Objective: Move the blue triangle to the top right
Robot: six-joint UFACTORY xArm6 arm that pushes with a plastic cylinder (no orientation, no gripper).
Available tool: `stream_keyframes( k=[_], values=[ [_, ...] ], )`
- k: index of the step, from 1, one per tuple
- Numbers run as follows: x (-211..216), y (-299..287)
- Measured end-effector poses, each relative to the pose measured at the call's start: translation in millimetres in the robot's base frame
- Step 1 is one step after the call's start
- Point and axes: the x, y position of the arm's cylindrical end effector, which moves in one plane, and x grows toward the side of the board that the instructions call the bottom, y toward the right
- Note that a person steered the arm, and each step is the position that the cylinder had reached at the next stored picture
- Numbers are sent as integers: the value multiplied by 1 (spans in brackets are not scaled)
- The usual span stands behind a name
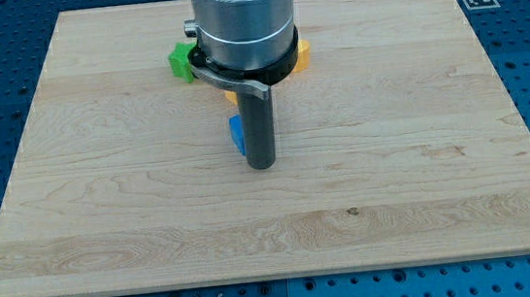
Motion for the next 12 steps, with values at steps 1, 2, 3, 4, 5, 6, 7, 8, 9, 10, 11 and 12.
stream_keyframes(
  k=[1,2,3,4,5,6,7,8,9,10,11,12],
  values=[
    [0,0],
    [31,7],
    [56,-12],
    [56,-75],
    [32,-135],
    [-1,-151],
    [-14,-124],
    [-22,-77],
    [-46,-38],
    [-49,10],
    [-48,-2],
    [-51,-28]
  ],
)
